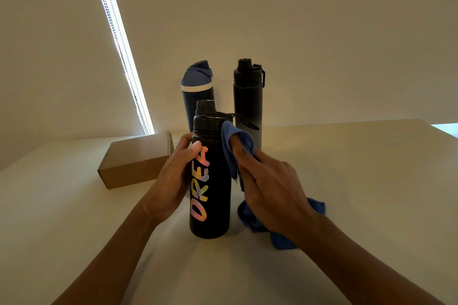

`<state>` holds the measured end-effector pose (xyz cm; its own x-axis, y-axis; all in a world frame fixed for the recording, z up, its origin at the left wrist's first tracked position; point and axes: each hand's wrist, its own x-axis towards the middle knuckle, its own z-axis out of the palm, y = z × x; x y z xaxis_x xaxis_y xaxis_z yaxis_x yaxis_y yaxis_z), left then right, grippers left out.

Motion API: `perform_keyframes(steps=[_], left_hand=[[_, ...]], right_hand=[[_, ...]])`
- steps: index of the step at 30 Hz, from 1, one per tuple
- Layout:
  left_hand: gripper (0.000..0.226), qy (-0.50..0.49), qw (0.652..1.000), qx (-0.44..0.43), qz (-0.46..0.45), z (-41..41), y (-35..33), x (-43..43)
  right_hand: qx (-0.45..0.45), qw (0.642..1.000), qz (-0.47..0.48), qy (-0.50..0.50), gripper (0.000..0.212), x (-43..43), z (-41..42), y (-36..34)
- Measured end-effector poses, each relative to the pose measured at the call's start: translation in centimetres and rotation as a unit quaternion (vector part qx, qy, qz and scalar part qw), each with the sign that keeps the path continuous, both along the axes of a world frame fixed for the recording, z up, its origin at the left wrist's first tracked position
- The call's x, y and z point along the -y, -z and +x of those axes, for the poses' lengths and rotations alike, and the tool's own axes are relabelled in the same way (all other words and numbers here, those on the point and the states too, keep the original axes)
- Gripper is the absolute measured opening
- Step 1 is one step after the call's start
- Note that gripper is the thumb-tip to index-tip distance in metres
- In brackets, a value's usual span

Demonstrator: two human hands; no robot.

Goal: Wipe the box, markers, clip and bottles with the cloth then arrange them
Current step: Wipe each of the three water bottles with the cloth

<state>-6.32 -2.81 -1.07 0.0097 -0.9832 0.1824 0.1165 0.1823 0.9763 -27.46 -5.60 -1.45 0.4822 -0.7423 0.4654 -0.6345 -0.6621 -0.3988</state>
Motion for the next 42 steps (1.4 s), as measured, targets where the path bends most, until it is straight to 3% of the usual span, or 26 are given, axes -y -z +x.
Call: perform_keyframes(steps=[5,8,11,13,17,20,22,24,28,30,33,35,38,40,42], left_hand=[[0.05,-0.013,1.0,0.01,-0.01,0.0,-0.1,0.0],[0.058,-0.015,1.0,0.013,-0.011,-0.2,-0.2,-0.1],[0.061,-0.021,1.0,0.003,-0.011,-0.2,-0.1,-0.1],[0.061,-0.024,1.0,-0.001,-0.014,-0.1,0.0,-0.2],[0.08,-0.021,1.0,0.002,-0.001,-0.2,-0.2,-0.3],[0.084,-0.015,1.0,-0.002,-0.003,-0.2,-0.2,-0.3],[0.084,-0.015,1.0,-0.01,-0.008,-0.2,-0.2,-0.3],[0.082,-0.016,1.0,-0.018,-0.009,-0.2,-0.3,-0.4],[0.067,-0.017,1.0,-0.013,-0.007,-0.2,-0.5,-0.4],[0.075,-0.015,1.0,-0.008,-0.003,-0.3,-0.6,-0.5],[0.092,-0.007,1.0,-0.009,0.0,-0.5,-0.7,-0.7],[0.1,-0.005,1.0,-0.016,0.0,-0.5,-0.6,-0.7],[0.085,-0.009,0.999,-0.031,-0.002,-0.5,-0.4,-0.6],[0.061,-0.003,1.0,-0.023,-0.012,-0.4,-0.5,-0.5],[0.051,0.005,1.0,0.006,-0.027,-0.4,-0.5,-0.5]], right_hand=[[-0.001,1.0,0.024,-0.011,0.105,0.0,-0.7,0.9],[0.062,0.995,-0.073,-0.017,0.075,0.0,-0.4,0.3],[0.04,0.998,0.041,-0.038,0.099,-0.2,0.0,-0.3],[-0.01,1.0,0.019,-0.015,0.101,-0.2,0.0,0.1],[0.061,0.996,-0.058,0.001,0.069,-0.3,-0.4,0.5],[0.051,0.999,-0.007,-0.017,0.067,-0.1,-0.1,-0.4],[0.062,0.995,0.073,-0.027,0.049,0.0,0.1,-0.6],[0.061,0.997,0.028,-0.031,0.04,-0.2,0.0,-0.5],[-0.008,0.997,-0.075,-0.01,0.053,-0.6,-0.4,-0.2],[0.019,0.993,-0.115,-0.011,0.048,-0.3,-0.5,-0.1],[0.066,0.993,-0.095,-0.019,0.061,0.1,-0.1,-1.4],[0.027,0.999,-0.036,-0.012,0.068,-0.1,0.1,-1.5],[-0.022,0.996,-0.086,-0.011,0.044,-0.8,-0.3,-0.5],[0.022,0.99,-0.137,-0.022,0.039,-1.0,-0.7,0.4],[0.072,0.985,-0.155,-0.026,0.032,-0.2,-0.7,0.2]])
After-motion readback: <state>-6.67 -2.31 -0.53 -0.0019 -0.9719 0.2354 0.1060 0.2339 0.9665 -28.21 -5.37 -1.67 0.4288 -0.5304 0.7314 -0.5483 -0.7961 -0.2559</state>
